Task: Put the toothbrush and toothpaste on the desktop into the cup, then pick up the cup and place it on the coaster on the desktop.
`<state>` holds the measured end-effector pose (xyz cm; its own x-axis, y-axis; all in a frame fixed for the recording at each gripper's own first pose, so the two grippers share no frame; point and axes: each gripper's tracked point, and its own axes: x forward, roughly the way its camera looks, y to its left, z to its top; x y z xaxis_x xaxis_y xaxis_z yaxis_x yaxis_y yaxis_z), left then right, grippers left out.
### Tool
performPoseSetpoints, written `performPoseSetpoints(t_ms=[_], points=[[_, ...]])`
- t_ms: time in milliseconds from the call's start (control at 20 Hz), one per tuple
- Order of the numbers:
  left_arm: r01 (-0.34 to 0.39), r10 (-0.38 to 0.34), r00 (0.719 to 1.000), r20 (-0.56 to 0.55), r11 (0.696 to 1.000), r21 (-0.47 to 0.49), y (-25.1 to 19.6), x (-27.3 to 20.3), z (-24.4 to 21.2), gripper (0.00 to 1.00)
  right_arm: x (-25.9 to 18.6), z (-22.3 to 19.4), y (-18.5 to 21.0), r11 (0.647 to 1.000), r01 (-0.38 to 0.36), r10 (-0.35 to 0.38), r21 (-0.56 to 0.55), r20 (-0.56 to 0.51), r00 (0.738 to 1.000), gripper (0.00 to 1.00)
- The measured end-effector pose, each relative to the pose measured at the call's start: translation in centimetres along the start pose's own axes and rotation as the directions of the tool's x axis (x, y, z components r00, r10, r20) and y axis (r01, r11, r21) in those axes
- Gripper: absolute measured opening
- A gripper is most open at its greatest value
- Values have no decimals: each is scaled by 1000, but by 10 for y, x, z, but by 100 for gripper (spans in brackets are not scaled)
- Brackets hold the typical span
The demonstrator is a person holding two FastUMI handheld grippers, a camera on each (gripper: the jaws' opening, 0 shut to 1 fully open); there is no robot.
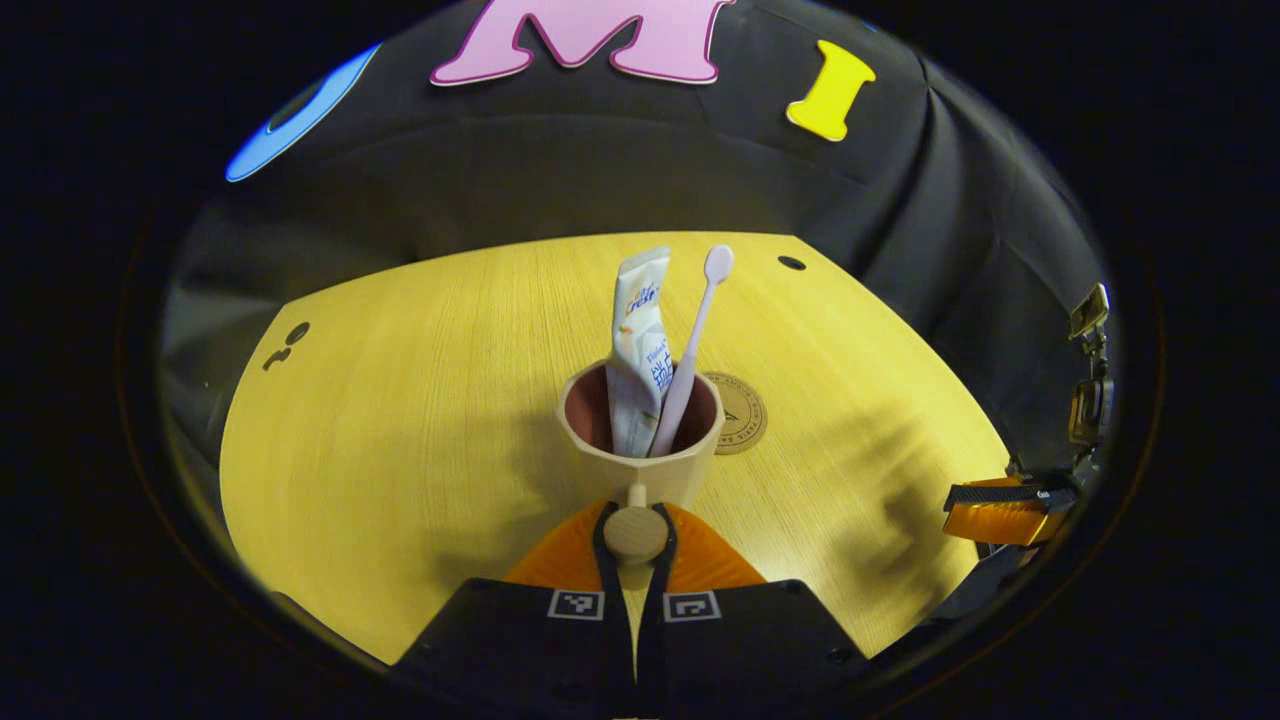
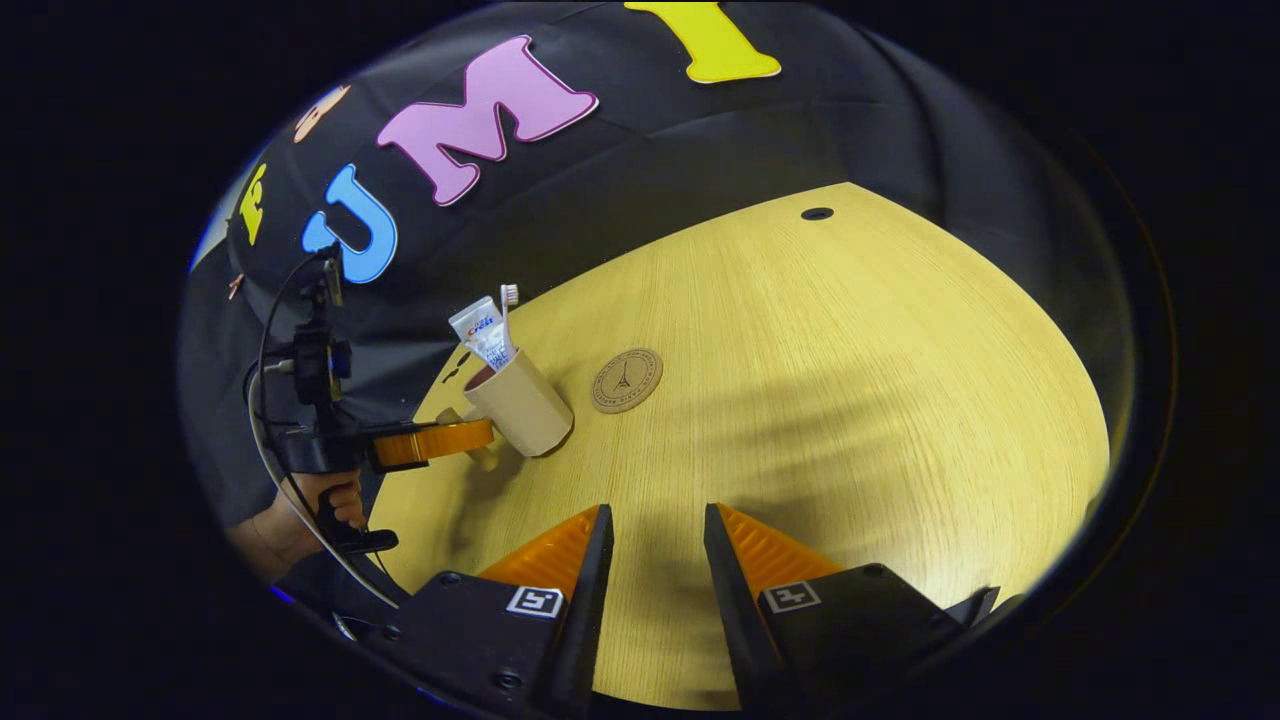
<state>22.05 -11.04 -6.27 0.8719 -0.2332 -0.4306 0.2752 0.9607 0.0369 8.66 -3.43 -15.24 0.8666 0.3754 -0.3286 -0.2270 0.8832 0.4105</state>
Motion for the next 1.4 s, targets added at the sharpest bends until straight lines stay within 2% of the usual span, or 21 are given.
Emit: performPoseSetpoints(t_ms=[300,800,900,1000,1100,1250,1400], points=[[-35,34,991,-128,999,-12,4,9,-4,7,-4,6,-4,1000,3,-3,27,18,1000,57],[-62,58,986,-154,998,-18,5,24,0,8,-5,3,0,999,5,-6,31,16,1000,57],[-61,61,984,-167,998,4,6,26,-2,10,-4,3,1,999,5,-6,33,17,1000,57],[-57,61,982,-178,998,25,7,27,-2,17,-3,2,2,999,4,-4,34,19,1000,57],[-54,57,980,-189,998,25,6,29,-3,19,-3,2,3,999,3,-4,35,18,1000,57],[-77,70,946,-317,997,-11,10,40,-32,25,-4,1,1,999,5,-6,39,16,1000,57],[-90,82,961,-263,996,-19,11,44,-28,24,-6,0,-2,999,10,-11,35,15,1000,57]])
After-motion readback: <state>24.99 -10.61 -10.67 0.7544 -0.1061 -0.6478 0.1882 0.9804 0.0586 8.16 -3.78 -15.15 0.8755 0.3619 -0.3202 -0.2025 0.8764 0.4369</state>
